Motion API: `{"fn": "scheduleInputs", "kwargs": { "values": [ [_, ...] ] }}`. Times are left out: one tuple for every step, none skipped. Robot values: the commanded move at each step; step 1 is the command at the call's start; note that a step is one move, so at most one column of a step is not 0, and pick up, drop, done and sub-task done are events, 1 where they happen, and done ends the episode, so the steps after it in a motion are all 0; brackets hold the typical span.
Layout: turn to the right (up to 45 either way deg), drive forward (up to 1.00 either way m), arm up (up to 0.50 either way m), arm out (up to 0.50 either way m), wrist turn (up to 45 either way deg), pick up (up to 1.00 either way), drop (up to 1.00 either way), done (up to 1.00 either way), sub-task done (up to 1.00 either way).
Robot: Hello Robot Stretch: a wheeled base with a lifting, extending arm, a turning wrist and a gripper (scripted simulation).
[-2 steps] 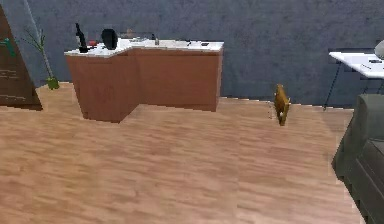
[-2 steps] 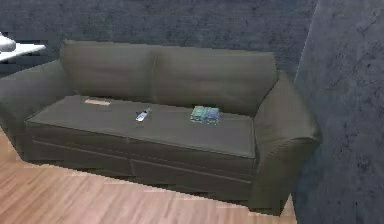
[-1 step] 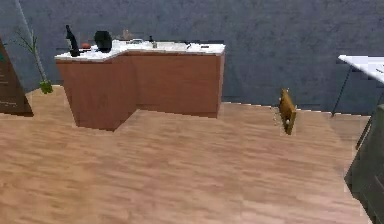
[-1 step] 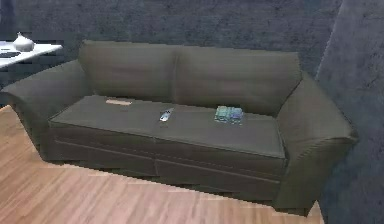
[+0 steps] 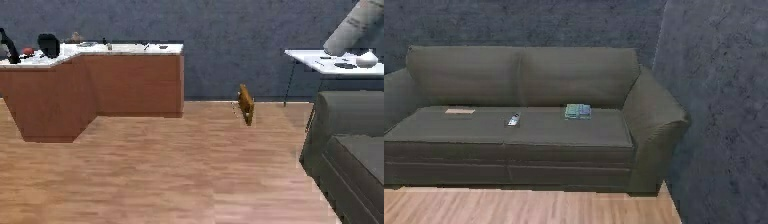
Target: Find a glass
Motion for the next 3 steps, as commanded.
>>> {"fn": "scheduleInputs", "kwargs": {
  "values": [
    [0.0,1.00,0.00,0.00,0.0,0.00,0.00,0.00,0.00],
    [0.0,1.00,0.00,0.00,0.0,0.00,0.00,0.00,0.00],
    [42.0,0.00,0.00,0.00,0.0,0.00,0.00,0.00,0.00]
  ]
}}
